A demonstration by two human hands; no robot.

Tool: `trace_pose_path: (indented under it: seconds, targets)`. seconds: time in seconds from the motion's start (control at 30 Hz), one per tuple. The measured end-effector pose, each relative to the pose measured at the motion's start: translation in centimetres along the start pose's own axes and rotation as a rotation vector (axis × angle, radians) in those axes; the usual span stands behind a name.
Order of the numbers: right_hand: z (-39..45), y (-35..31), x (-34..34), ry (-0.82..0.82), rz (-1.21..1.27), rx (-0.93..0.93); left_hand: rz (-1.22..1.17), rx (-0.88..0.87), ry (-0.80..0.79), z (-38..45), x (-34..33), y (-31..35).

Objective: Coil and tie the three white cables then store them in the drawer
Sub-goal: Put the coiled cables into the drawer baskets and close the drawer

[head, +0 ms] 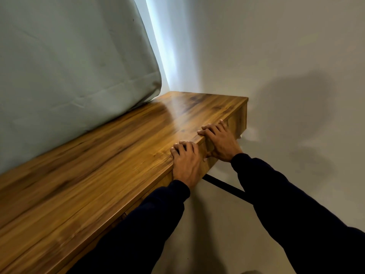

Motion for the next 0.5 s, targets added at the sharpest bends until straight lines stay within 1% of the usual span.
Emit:
trace_pose_path:
  seconds: [0.23,0.4,0.5]
  targets:
    - [-0.17,-0.11,0.05,-0.004,-0.069,-0.009,-0.002,-0.040,0.027,-0.11,0.37,-0.03]
    - [-0.40,0.03,0.25,-0.030,0.012,-0.054,0.021,-0.033,0.027,-0.14,0.22,-0.41]
    - [-0.42,-0.38,0.24,-0.022,0.032,-0.043,0.070,-0.062,0.036,-0.05,-0.01,-0.32]
Point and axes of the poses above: each hand's wrist, its own z-axis towards the middle knuckle, its own x-axis out of the back of the hand, y = z × x, the point moved 8 cm from there along z, towards the middle knuckle, and after that the axes turned 10 degrees about y, right-handed, at the moved point
